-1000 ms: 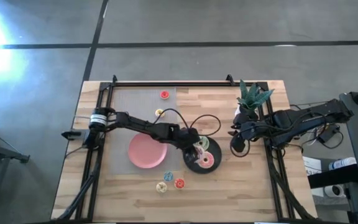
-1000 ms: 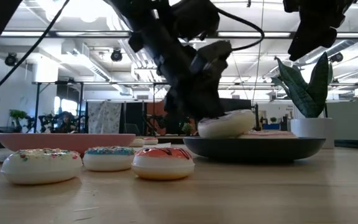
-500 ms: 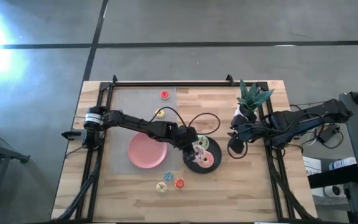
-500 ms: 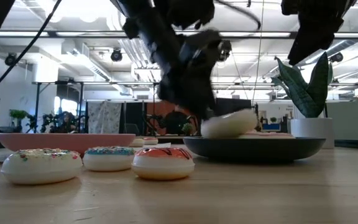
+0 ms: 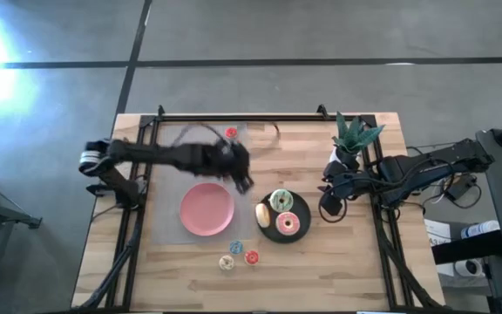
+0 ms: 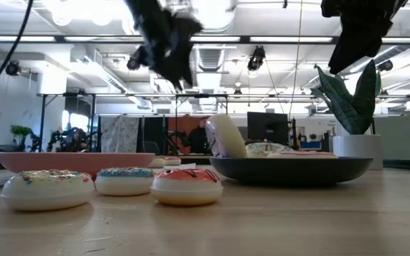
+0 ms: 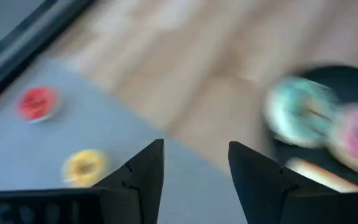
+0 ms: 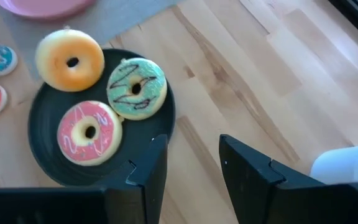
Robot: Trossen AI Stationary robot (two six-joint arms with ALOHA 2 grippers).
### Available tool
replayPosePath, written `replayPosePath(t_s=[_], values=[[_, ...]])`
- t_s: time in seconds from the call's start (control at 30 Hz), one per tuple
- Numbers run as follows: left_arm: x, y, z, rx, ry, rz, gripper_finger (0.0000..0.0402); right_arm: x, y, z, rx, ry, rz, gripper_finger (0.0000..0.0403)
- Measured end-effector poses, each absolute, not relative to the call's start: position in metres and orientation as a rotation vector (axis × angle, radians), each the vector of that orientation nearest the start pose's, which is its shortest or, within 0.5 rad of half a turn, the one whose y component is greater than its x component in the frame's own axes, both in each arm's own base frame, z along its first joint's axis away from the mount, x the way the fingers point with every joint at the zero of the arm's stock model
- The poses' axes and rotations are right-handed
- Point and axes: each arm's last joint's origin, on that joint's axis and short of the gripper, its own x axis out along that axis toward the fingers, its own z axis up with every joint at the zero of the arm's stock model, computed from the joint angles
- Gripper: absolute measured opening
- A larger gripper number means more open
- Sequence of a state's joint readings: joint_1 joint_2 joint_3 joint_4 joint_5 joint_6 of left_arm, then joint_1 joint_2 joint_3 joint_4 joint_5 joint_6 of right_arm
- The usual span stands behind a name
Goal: Pick & Place donuts
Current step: Put the small violet donut on the pink plate
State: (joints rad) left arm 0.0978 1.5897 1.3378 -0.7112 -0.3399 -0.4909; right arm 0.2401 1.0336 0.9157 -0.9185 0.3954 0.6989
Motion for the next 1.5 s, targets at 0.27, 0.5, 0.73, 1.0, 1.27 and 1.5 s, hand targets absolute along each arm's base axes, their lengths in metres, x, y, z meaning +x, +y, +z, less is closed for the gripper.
replayPosePath(t_s=[0.27, 0.5, 0.73, 1.0, 1.27, 1.5], values=[[0.279, 0.144, 0.235, -0.564, 0.994, 0.754, 0.0154, 0.184, 0.034, 0.282, 0.393, 0.825, -0.480, 0.0139], [0.287, 0.087, 0.239, -0.392, 1.051, 0.327, 0.0153, 0.184, 0.038, 0.282, 0.455, 0.819, -0.485, 0.0139], [0.305, -0.019, 0.236, 0.259, 0.999, -0.006, 0.0151, 0.192, 0.041, 0.274, 0.430, 0.855, -0.499, 0.0139], [0.317, -0.066, 0.216, 0.717, 0.879, 0.068, 0.0151, 0.206, 0.046, 0.259, 0.412, 0.931, -0.487, 0.0139], [0.319, -0.077, 0.214, 0.743, 0.820, -0.124, 0.0151, 0.210, 0.049, 0.255, 0.433, 0.974, -0.470, 0.0139], [0.331, -0.085, 0.194, 0.874, 0.800, -0.270, 0.0152, 0.210, 0.049, 0.255, 0.441, 0.970, -0.469, 0.0139]])
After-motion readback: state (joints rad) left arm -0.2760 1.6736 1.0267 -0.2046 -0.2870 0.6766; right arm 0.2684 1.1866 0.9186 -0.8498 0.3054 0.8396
